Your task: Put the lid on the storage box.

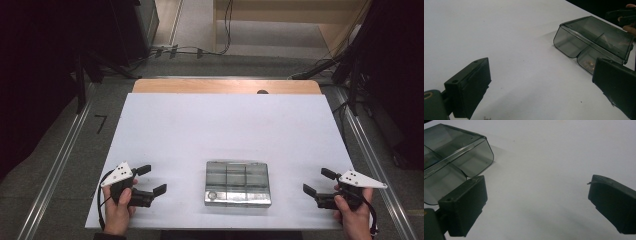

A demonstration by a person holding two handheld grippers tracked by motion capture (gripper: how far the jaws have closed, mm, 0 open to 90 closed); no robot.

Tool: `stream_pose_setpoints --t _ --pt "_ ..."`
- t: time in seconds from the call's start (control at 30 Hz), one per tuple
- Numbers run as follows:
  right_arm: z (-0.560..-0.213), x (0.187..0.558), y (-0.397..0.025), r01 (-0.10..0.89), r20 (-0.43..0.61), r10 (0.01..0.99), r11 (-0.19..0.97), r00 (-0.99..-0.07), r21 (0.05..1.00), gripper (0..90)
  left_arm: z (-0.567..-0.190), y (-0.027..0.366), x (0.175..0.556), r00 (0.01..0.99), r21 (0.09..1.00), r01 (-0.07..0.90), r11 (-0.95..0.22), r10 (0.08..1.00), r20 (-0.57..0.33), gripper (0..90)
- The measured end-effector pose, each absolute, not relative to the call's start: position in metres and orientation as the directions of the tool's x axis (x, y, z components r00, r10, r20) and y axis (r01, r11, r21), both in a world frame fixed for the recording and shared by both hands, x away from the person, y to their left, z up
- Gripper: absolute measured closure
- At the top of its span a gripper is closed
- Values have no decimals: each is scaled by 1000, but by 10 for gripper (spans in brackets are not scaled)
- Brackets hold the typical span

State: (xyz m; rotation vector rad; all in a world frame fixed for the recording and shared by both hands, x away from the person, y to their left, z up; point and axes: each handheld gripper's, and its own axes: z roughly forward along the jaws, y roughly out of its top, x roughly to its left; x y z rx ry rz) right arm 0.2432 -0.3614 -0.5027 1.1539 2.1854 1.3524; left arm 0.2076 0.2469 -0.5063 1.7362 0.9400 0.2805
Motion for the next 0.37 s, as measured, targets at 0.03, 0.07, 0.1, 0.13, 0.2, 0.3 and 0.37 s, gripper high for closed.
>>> stream_pose_setpoints --t 0.03,0.07,0.1,0.13,0.2,0.3,0.37 --pt "-503 243 -361 469 137 773 225 -619 854 2 -506 247 208 657 887 452 -95 708 -259 15" --pt "-503 244 -362 473 144 773 219 -618 853 0 -506 248 208 656 887 452 -92 708 -261 15" --pt "-503 244 -363 476 150 774 213 -615 853 0 -506 249 208 655 887 453 -89 709 -263 13" --pt "-503 244 -364 479 155 775 208 -613 853 0 -507 248 208 653 887 453 -84 709 -266 10" --pt "-503 244 -365 484 157 781 204 -605 851 0 -507 248 208 654 886 454 -90 710 -263 10" --pt "-503 244 -363 482 147 781 214 -607 850 0 -507 247 208 657 886 454 -98 709 -258 4" --pt "-503 244 -363 484 144 784 218 -604 847 0 -507 247 209 656 884 456 -98 708 -260 0"
